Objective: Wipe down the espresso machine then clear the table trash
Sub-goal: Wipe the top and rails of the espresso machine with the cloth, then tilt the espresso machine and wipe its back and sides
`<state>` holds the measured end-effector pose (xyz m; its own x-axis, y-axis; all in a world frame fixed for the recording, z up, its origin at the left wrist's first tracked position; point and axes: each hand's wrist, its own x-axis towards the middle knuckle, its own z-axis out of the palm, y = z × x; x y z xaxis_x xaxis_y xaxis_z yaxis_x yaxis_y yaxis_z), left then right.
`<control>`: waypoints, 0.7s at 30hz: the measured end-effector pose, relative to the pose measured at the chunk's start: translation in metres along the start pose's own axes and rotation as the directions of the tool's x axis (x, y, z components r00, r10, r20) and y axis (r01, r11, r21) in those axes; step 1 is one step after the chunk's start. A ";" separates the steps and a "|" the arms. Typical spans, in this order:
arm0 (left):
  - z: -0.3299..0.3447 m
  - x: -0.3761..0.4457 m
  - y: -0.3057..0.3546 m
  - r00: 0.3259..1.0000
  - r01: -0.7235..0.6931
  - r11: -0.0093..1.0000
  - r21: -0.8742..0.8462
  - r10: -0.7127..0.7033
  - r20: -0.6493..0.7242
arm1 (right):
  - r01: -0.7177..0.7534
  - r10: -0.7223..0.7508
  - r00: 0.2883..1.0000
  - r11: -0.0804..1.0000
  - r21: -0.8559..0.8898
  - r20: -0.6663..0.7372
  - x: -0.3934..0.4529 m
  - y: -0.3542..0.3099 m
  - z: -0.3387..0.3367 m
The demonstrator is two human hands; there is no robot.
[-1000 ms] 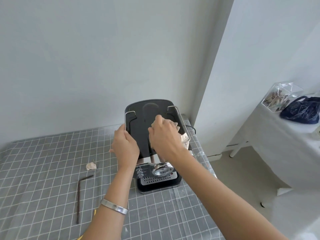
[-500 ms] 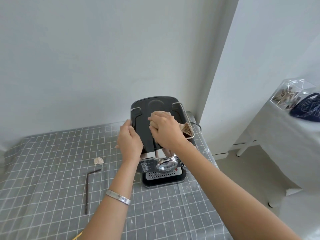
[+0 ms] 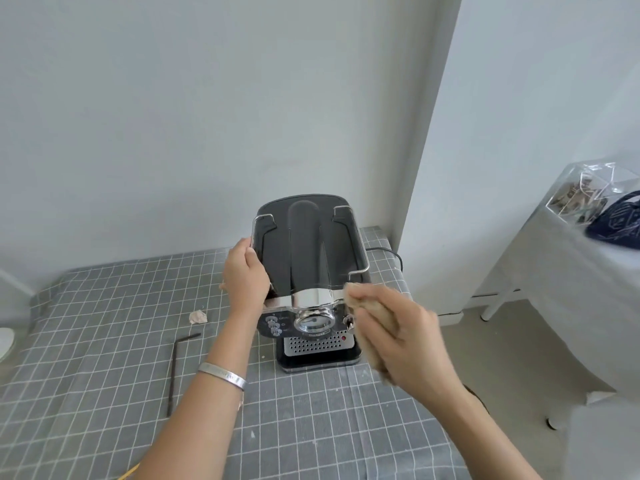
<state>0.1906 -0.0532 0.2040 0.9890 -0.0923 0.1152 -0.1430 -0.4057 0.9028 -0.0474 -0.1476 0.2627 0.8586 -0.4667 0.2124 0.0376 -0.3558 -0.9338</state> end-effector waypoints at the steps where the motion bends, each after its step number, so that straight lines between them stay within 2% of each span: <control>1: 0.001 0.000 0.000 1.000 0.005 1.000 0.000 -0.005 -0.006 | -0.047 0.048 0.998 0.998 0.034 -0.051 -0.012 0.017 -0.008; 3: 0.001 0.000 -0.001 1.000 -0.010 1.000 0.013 0.010 -0.021 | -0.148 0.143 0.981 0.988 -0.032 -0.130 -0.033 0.064 -0.015; 6: 0.001 -0.001 0.000 0.999 -0.020 0.999 0.042 0.022 -0.041 | -0.251 0.200 0.960 0.923 -0.291 -0.195 -0.053 0.147 -0.015; 9: 0.000 -0.003 0.003 0.999 -0.005 0.997 0.076 0.008 -0.035 | -0.240 0.205 0.971 0.831 -0.502 -0.124 -0.062 0.214 -0.005; 11: -0.001 -0.003 0.003 0.999 -0.020 0.993 0.114 0.025 -0.038 | -0.248 0.244 0.966 0.794 -0.555 -0.083 -0.062 0.241 0.000; 15: -0.005 -0.001 0.004 0.996 -0.058 0.971 0.232 0.071 -0.049 | -0.384 0.399 0.913 0.771 -0.508 -0.084 -0.047 0.237 -0.004; 17: -0.005 0.002 0.006 0.992 -0.087 0.939 0.332 0.112 -0.055 | -0.373 0.325 0.927 0.846 -0.382 -0.185 -0.024 0.209 -0.010; 19: -0.005 0.006 0.010 0.990 -0.112 0.924 0.365 0.136 -0.042 | -0.333 0.249 0.906 0.918 -0.216 -0.343 0.017 0.161 -0.020; 21: -0.003 0.014 0.016 0.996 -0.074 0.948 0.308 0.087 -0.030 | -0.303 0.246 0.901 0.946 -0.113 -0.357 0.064 0.115 -0.027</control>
<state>0.2019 -0.0576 0.2211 0.9735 -0.1003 0.2057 -0.2199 -0.6583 0.7199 -0.0019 -0.2406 0.1765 0.6007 -0.7969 0.0642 -0.2826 -0.2868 -0.9154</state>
